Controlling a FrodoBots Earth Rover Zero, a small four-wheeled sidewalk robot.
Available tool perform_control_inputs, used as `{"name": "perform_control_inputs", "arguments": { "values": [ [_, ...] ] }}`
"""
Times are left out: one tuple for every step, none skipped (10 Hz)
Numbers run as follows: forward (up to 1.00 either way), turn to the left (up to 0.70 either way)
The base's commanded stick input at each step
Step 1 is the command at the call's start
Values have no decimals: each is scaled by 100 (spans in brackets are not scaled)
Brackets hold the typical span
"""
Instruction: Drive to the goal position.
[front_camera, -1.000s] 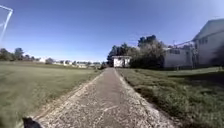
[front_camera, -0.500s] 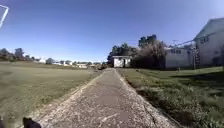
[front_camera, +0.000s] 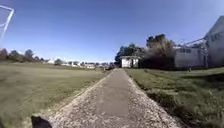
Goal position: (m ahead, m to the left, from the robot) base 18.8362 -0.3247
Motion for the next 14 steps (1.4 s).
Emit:
{"name": "perform_control_inputs", "arguments": {
  "values": [
    [50,27],
    [50,27],
    [50,0],
    [50,0],
    [50,0],
    [50,0],
    [50,0],
    [50,0],
    [50,0],
    [50,0],
    [50,0],
    [50,0],
    [50,0],
    [50,-9]
  ]
}}
